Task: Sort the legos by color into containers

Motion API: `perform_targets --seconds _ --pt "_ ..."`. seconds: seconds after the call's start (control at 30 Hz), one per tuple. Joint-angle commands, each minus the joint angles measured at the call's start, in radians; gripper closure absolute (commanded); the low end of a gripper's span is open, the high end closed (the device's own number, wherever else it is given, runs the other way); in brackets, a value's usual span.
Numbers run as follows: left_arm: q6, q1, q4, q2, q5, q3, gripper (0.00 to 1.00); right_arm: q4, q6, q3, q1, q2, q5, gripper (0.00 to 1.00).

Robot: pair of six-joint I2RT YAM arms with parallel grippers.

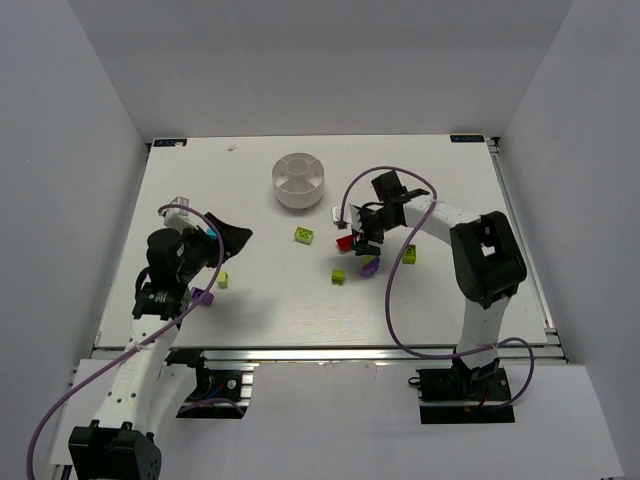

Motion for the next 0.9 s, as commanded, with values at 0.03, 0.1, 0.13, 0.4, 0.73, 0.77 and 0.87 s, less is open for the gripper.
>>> perform_targets --seconds 0.03,0.1,0.13,0.4,0.73,0.77,0.87 --pt "0.011 0.001 0.012 0.023 0.013 0.014 0.16 0.030 -0.033 0.069 0.006 0.045 0.031 0.23" --pt "0.005 0.003 0.023 0.032 0.023 0.012 0.16 0.028 -0.047 0.086 0.006 0.065 0.033 0.23" --pt "0.003 0.001 0.026 0.037 0.028 0.010 0.16 0.030 -0.049 0.089 0.006 0.068 0.037 0.22" --pt "-0.036 0.003 0.075 0.046 0.083 -0.013 0.16 0.005 -0.069 0.148 0.004 0.132 0.036 0.29" --pt "-0.199 -0.002 0.282 0.081 0.157 -0.115 0.16 -0.052 -0.127 0.124 0.006 0.126 -0.019 0.54" --pt "-0.211 -0.005 0.312 0.092 0.160 -0.121 0.16 -0.061 -0.135 0.116 0.006 0.118 -0.028 0.56" --pt "-0.233 -0.030 0.340 0.126 0.160 -0.129 0.16 -0.062 -0.155 0.086 0.006 0.083 -0.059 0.68"
